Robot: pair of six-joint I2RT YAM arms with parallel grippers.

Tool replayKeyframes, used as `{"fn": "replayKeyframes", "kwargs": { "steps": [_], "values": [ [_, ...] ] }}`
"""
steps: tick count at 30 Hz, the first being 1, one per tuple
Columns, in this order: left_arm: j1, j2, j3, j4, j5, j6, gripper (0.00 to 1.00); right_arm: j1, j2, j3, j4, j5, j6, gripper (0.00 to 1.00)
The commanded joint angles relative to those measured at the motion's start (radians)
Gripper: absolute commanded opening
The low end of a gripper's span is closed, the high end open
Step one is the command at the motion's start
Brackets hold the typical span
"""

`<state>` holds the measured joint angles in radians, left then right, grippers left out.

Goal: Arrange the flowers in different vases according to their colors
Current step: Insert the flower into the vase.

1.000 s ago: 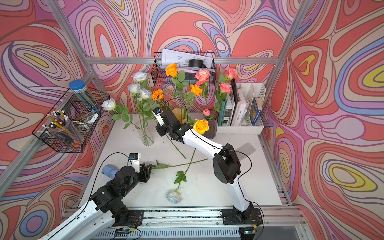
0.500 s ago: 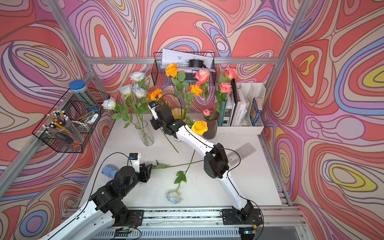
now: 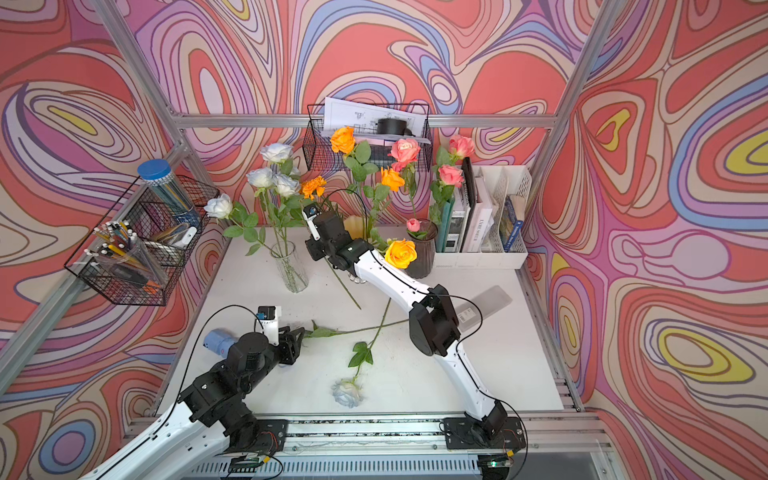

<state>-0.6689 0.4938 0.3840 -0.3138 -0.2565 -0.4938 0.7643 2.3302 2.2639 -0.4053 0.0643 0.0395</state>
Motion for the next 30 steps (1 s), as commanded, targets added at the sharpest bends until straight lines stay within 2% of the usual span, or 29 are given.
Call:
{"fn": "replayKeyframes", "kwargs": {
  "steps": [1,11,18,25,30],
  "values": [
    [0.0,0.009,-0.015,0.019,0.013,0.013,0.51,-0.005,-0.066,-0.028,-0.02,-0.005,0.012,0.0],
    [0.001,0.008,-0.011,0.013,0.021,0.009,0.51,-0.01,-0.08,0.02,-0.16,-0.082,0.008,0.0],
    [0.0,0.005,-0.013,0.012,0.028,0.008,0.51,-0.011,-0.164,-0.191,-0.176,-0.113,0.013,0.0],
    [0.0,0.0,-0.012,0.012,0.04,0.002,0.51,-0.011,-0.191,-0.285,-0.232,-0.124,0.006,0.0],
    [0.0,-0.01,-0.012,-0.004,0.045,0.0,0.51,-0.011,-0.273,-0.402,-0.234,-0.105,0.019,0.0]
  ]
}}
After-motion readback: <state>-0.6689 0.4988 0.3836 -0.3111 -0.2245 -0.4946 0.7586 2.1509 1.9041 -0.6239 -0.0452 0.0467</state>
